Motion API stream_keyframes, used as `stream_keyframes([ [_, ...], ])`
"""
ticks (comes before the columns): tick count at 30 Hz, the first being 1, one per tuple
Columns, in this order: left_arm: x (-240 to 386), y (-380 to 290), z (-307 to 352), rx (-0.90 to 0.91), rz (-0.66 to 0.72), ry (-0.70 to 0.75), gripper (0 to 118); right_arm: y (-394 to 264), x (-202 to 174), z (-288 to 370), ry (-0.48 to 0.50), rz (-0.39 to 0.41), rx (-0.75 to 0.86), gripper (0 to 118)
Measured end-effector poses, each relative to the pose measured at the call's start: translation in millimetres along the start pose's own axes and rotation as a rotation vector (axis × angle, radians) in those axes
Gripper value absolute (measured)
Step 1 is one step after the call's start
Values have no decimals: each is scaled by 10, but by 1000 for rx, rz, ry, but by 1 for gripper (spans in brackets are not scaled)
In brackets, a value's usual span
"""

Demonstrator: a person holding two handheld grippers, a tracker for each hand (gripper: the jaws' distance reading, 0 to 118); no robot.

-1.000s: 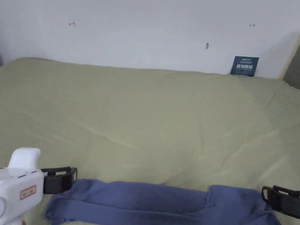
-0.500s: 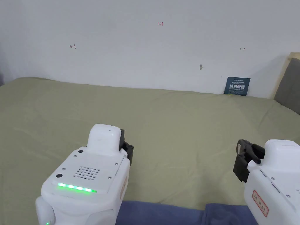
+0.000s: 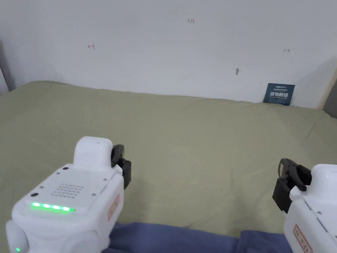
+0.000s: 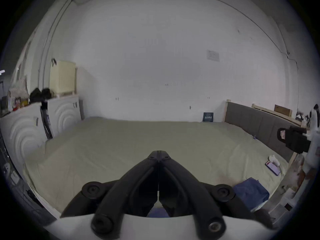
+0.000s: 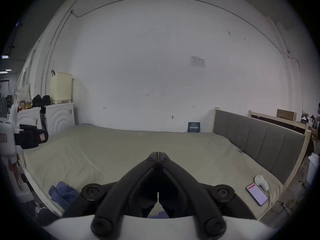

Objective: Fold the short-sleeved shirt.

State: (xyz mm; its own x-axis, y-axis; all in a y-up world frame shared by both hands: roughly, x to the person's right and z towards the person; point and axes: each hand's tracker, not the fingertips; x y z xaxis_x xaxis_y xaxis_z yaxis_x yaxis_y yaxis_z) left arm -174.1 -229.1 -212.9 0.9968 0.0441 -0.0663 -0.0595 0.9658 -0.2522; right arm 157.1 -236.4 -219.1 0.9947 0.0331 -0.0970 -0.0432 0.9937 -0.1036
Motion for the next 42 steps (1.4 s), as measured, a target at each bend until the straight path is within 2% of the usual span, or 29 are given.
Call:
stream_keyframes([
  [2,-350,3,-87,-103,80,-28,0,-53,-38,5,12,-12,-11,0],
  [6,-1317,-276,-465,-420,389,-219,0,-145,-127,-8,27,-16,-46,0],
  [7,-1509,-399,-565,-515,408,-262,0,-137,-132,-31,31,-10,-59,0],
  [11,-2064,-877,-840,-728,503,-273,0,-215,-208,-35,26,13,-82,0],
  [12,-2181,-973,-879,-743,543,-250,0,-218,-223,-48,19,15,-88,0],
  [17,-2379,-1169,-955,-770,663,-338,1,-246,-315,-117,22,13,-123,0],
  [18,-2396,-1202,-984,-782,655,-353,11,-257,-341,-134,25,17,-129,0],
  [19,-2395,-1226,-1006,-787,648,-349,11,-257,-348,-159,26,22,-131,0],
  [20,-2397,-1246,-1032,-794,647,-360,18,-259,-361,-172,27,27,-134,0],
  [21,-2427,-1276,-1066,-814,649,-385,37,-261,-379,-182,27,32,-139,0],
  [23,-2432,-1390,-1161,-872,707,-478,117,-250,-403,-202,27,31,-143,0],
  [24,-2404,-1455,-1190,-880,722,-487,118,-246,-414,-211,27,32,-149,0],
  [28,-2383,-1769,-1436,-929,839,-525,118,-255,-413,-238,19,26,-172,0],
  [31,-2403,-1827,-1446,-906,857,-588,118,-264,-408,-247,12,22,-186,0],
  [34,-2412,-1880,-1467,-892,1013,-674,115,-255,-413,-225,7,26,-192,0],
  [35,-2385,-1900,-1470,-900,978,-660,107,-250,-404,-227,7,26,-193,0],
  [36,-2354,-1920,-1470,-900,963,-654,92,-245,-401,-225,8,25,-194,0],
  [37,-2350,-1947,-1472,-904,977,-658,70,-239,-403,-216,8,24,-193,0],
  [38,-2324,-1968,-1470,-907,1017,-670,39,-234,-403,-210,8,21,-193,0],
  [39,-2253,-1990,-1477,-928,1008,-641,22,-233,-385,-206,12,13,-193,0],
  [40,-2181,-2008,-1477,-985,917,-561,12,-229,-373,-200,15,7,-194,0],
  [41,-2178,-2027,-1458,-1001,848,-511,10,-221,-373,-185,15,6,-192,0],
  [42,-2180,-2034,-1443,-984,894,-506,8,-207,-370,-165,17,6,-191,0],
])
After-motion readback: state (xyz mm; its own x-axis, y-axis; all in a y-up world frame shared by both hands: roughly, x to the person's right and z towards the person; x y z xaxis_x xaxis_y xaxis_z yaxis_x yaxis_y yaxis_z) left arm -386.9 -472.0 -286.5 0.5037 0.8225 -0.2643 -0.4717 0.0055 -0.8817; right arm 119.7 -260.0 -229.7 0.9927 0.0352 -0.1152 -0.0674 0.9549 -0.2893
